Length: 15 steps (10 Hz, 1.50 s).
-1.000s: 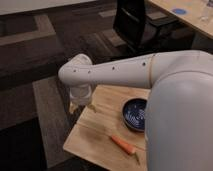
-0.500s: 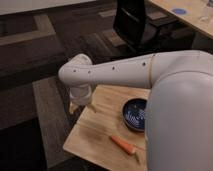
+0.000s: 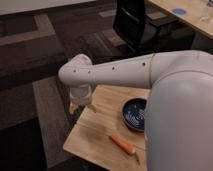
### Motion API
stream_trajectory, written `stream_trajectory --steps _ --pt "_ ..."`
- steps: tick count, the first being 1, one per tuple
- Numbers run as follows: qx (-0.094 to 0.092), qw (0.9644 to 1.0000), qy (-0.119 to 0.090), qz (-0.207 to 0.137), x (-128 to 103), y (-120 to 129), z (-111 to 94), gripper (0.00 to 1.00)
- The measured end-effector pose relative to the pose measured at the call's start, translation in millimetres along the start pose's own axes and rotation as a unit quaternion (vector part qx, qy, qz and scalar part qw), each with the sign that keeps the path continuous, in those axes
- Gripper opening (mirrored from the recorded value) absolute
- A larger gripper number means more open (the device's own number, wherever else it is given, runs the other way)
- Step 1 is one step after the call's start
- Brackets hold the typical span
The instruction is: Place the eraser in the ceramic cup
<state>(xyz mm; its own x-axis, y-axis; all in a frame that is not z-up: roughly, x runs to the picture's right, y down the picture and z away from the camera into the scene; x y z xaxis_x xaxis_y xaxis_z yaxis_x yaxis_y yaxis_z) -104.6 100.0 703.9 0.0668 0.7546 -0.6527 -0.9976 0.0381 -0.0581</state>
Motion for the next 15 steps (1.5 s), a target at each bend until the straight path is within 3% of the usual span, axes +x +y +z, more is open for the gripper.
stream_trajectory --steps 4,6,9,12,14,15 --pt "0.002 1.0000 -0.001 0.000 -1 -1 0 0.65" --pt "0.018 0.9998 -0.010 0.002 -7 -18 -5 0.65" --pt "0.049 0.9985 -0.020 0.012 -19 -89 -28 0.65" --pt "0.067 0.9967 -0.004 -0.045 -17 -166 -44 0.65" --pt "0.066 0.9958 0.007 -0.062 -13 -188 -48 0.65" --pt "0.066 0.9958 0.007 -0.062 -13 -188 -48 0.65"
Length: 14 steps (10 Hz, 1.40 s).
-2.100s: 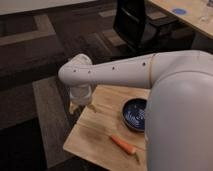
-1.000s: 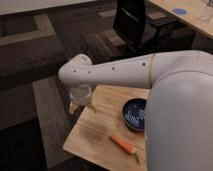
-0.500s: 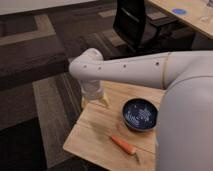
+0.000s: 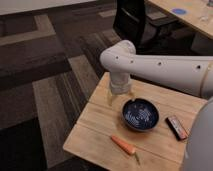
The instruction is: Place the eraser in the ceramic cup
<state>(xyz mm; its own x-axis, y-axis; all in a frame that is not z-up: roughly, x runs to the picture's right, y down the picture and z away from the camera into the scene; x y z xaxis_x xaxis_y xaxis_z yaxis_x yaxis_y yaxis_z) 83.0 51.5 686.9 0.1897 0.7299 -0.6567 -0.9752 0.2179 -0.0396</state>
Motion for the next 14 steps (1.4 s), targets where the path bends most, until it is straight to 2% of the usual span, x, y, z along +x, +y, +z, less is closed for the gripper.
stream_trajectory --steps 5,6,7,8,9,10,11,12,13,14 --pt "-0.002 1.0000 0.002 -0.003 0 1 1 0.65" --pt "0.002 1.0000 0.005 0.000 2 -10 3 0.65" --pt "0.008 0.9999 0.009 0.006 6 -38 5 0.65" --pt "0.014 0.9998 0.014 -0.009 12 -60 5 0.65" --pt "0.023 0.9987 0.023 -0.039 19 -79 4 0.65" --pt "0.031 0.9955 0.034 -0.083 28 -95 3 0.65" --pt "0.032 0.9896 0.049 -0.131 40 -103 3 0.65" --pt "0.034 0.9772 0.072 -0.197 55 -110 3 0.65" --pt "0.034 0.9675 0.086 -0.235 65 -114 2 0.65" --pt "0.033 0.9592 0.097 -0.263 73 -119 2 0.65"
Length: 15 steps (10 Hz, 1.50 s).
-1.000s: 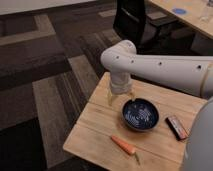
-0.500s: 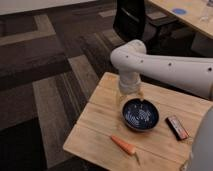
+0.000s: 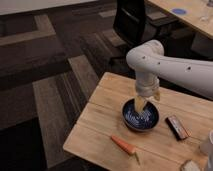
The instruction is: Place the eraser in the ceramic cup
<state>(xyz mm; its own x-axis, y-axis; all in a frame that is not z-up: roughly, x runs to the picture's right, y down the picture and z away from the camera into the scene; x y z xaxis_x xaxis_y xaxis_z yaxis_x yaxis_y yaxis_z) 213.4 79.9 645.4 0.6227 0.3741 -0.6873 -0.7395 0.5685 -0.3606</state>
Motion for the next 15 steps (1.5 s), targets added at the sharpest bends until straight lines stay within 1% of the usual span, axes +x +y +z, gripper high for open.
stream_trajectory --steps 2,4,5,6,7,8,9,10,11,12,13,14,15 --pt "0.000 1.0000 0.002 -0.008 0 1 0 0.65" --pt "-0.001 1.0000 0.001 -0.002 2 -1 2 0.65" --pt "-0.007 0.9997 -0.003 0.024 10 -17 13 0.65" --pt "-0.009 0.9992 -0.009 0.038 11 -29 21 0.65" --pt "-0.013 0.9978 -0.024 0.061 12 -51 37 0.65" --pt "-0.018 0.9971 -0.028 0.069 13 -57 43 0.65" --pt "-0.025 0.9954 -0.044 0.081 9 -70 56 0.65" --pt "-0.035 0.9918 -0.063 0.105 11 -90 73 0.65" --pt "-0.036 0.9885 -0.077 0.125 14 -105 83 0.65" --pt "-0.032 0.9823 -0.098 0.156 21 -127 92 0.65" --pt "-0.031 0.9795 -0.103 0.170 26 -135 96 0.65" --pt "-0.031 0.9746 -0.107 0.194 35 -144 104 0.65" --pt "-0.031 0.9729 -0.108 0.202 38 -146 106 0.65"
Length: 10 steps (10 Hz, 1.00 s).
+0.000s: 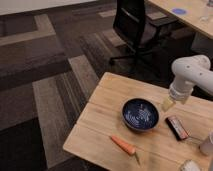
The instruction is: Place the eraser in the ceramic cup
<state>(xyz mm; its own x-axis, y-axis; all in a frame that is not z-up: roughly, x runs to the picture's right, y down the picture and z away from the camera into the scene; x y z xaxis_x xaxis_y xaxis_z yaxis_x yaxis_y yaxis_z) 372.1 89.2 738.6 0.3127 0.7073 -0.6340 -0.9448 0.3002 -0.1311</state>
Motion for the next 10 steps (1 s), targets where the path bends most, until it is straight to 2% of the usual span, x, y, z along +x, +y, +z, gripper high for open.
stream_trajectory --steps 4,9,10 --pt "-0.002 1.0000 -0.003 0.003 -3 0 3 0.65" --pt "-0.028 0.9977 -0.049 0.038 -16 -9 34 0.65" --pt "-0.032 0.9975 -0.050 0.038 -15 -9 37 0.65"
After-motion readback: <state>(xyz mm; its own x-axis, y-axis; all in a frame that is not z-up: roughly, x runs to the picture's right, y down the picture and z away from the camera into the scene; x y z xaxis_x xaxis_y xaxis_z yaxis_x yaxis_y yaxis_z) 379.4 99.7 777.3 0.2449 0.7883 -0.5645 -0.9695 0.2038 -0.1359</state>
